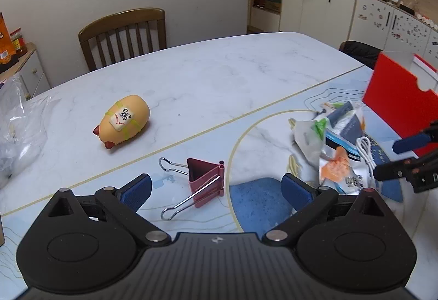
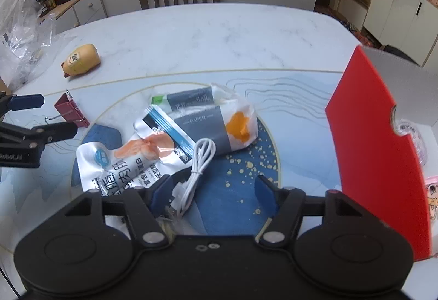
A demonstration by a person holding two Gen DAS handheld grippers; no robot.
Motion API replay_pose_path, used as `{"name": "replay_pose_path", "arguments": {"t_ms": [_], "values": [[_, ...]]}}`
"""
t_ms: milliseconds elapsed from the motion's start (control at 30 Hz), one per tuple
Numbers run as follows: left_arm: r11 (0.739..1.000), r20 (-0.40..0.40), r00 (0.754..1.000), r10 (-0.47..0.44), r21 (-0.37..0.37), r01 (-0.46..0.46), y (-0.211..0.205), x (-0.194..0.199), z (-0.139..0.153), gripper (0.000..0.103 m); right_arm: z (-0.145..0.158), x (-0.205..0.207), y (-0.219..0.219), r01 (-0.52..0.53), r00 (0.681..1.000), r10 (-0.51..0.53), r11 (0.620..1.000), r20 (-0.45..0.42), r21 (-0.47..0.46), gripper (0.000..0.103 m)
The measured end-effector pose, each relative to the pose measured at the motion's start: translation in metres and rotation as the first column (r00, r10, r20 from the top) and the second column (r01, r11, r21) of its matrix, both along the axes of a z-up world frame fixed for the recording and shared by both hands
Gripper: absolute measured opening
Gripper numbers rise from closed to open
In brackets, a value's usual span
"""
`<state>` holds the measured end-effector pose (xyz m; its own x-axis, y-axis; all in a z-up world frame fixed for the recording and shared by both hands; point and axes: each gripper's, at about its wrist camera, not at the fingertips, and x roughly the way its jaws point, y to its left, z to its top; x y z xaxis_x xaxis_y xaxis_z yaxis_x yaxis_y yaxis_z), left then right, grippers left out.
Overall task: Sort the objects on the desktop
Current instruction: 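Move both tools back toward the remaining pile on the table, then grasp the pink binder clip with left tool while right tool grasps white USB cable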
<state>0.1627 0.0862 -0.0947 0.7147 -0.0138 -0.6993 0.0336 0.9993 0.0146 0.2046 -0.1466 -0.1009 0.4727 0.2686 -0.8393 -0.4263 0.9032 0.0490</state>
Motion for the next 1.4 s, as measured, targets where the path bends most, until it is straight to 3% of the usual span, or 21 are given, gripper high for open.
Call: {"name": "replay_pose_path", "arguments": {"t_ms": [400,500,733,1100,1200,1400], "values": [[0.997,-0.021,0.998,0.066,0.038,-0.065,-0.006,0.013,-0.014,0.100,-0.014,0.012,0.002,0.021,0.999,-0.020,0.999,-0.042,0.027,0.054],[0.997,-0.028,0.997,0.070,0.028,-0.069,-0.005,0.015,-0.015,0.092,-0.014,0.014,0.002,0.025,0.999,-0.023,0.999,-0.047,0.042,0.051],[0.997,-0.042,0.997,0.070,0.020,-0.069,-0.007,0.019,-0.015,0.062,-0.015,0.019,0.004,0.026,0.998,-0.021,0.997,-0.067,0.073,0.041],[0.995,-0.059,0.993,0.099,0.028,-0.097,-0.005,0.018,-0.016,0.032,-0.015,0.020,0.002,0.048,0.996,-0.042,0.995,-0.078,0.087,0.022],[0.995,-0.062,0.993,0.098,0.027,-0.096,-0.005,0.018,-0.015,0.030,-0.015,0.019,-0.001,0.060,0.996,-0.053,0.994,-0.076,0.090,0.012],[0.995,-0.059,0.994,0.094,0.027,-0.093,-0.005,0.013,-0.012,0.030,-0.012,0.017,-0.005,0.080,0.995,-0.075,0.993,-0.065,0.084,0.003]]}}
